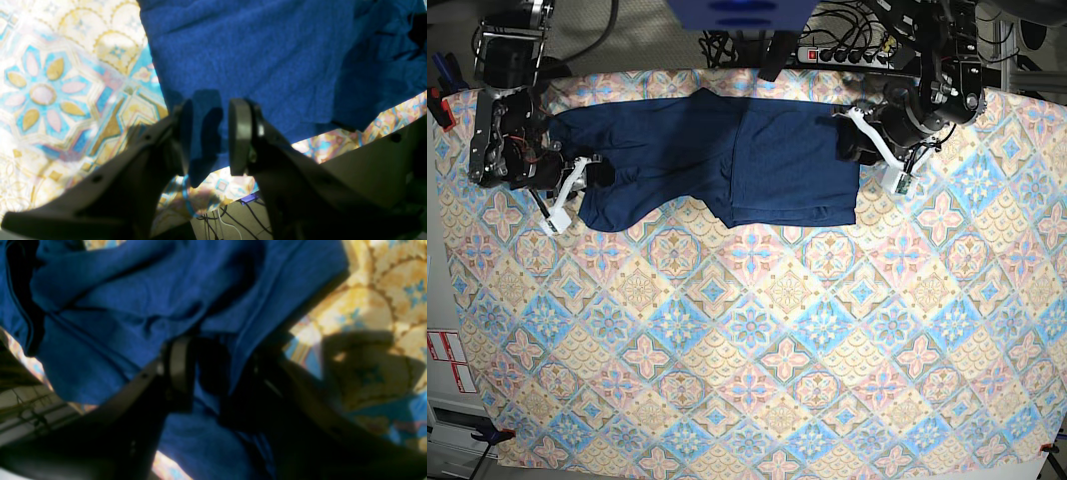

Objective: Fold the T-shirt properly

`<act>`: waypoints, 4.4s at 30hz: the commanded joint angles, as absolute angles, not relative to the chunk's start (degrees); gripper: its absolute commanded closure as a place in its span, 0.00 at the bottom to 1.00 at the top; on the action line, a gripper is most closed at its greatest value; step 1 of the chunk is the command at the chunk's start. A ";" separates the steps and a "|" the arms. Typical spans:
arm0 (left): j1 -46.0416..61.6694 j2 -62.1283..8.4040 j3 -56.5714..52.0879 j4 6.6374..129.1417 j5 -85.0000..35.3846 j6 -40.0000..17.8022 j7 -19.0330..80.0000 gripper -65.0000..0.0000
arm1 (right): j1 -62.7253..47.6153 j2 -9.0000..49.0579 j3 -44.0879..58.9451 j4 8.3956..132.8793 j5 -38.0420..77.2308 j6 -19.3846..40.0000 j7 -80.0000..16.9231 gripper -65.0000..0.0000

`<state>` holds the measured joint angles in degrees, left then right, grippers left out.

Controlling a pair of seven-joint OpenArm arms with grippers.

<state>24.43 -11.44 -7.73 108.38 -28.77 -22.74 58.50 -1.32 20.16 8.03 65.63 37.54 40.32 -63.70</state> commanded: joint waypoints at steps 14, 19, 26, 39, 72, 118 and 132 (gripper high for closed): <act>24.04 -11.65 -7.87 109.32 -29.49 -22.90 57.63 0.74 | -1.71 20.88 8.40 65.27 35.56 40.00 -65.89 0.99; 24.04 -11.56 -7.87 109.32 -29.49 -22.81 57.54 0.74 | 1.10 20.79 13.76 65.27 35.56 40.00 -65.98 0.99; 23.25 -6.73 -10.15 109.23 -29.32 -22.81 57.45 0.74 | 5.14 20.79 17.45 65.19 35.47 40.00 -65.98 0.99; 22.29 -3.91 -11.82 109.23 -29.49 -22.81 57.45 0.74 | 13.32 21.05 17.45 66.33 35.47 40.00 -69.76 0.99; 23.69 -2.86 -17.10 109.14 -29.41 -22.81 57.54 0.74 | -2.77 3.47 -9.36 102.90 43.65 40.00 -72.48 0.99; 23.60 -1.71 -4.53 110.46 -29.58 -22.73 58.07 0.73 | 4.35 11.74 -12.09 98.77 14.90 40.00 -66.24 0.77; 19.74 0.48 -6.29 99.38 -39.34 -22.73 57.89 0.49 | 4.18 11.74 -12.09 100.18 14.90 40.00 -66.33 0.77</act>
